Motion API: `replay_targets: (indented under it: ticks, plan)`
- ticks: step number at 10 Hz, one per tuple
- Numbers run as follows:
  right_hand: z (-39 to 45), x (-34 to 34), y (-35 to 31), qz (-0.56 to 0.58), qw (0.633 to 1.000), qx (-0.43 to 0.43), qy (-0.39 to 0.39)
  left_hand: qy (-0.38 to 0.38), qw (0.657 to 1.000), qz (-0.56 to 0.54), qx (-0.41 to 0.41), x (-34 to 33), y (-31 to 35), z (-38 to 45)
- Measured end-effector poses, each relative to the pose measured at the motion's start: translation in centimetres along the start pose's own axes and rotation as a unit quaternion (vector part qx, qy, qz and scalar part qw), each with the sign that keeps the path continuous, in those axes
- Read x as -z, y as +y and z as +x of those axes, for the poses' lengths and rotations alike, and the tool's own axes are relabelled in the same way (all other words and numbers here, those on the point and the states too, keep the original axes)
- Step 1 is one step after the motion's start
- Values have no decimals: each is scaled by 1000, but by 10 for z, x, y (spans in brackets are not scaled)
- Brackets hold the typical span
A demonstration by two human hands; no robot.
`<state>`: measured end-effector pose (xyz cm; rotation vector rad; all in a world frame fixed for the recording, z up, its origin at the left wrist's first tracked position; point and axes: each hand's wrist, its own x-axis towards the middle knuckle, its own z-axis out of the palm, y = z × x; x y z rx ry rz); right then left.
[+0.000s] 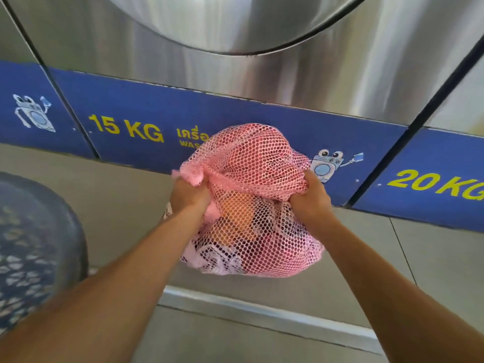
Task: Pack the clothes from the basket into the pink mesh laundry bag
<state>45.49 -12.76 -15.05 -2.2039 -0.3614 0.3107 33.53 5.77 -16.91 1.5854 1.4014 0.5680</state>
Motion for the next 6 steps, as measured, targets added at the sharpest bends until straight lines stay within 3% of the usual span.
replay_targets:
  ticks: [2,4,5,6]
  plan:
    - [-8,10,-11,-7,999,-30,-25,-12,999,52,-4,10,5,-3]
    - [-26,58,-59,-109,982,-90,-122,-134,981,134,49,69,54,-23]
    - [-45,96,-100,-203,962,-75,-165,-199,965,168,45,103,95,-40]
    - [-61,136,-156,-256,951,-64,-162,-239,948,209,32,141,154,-67]
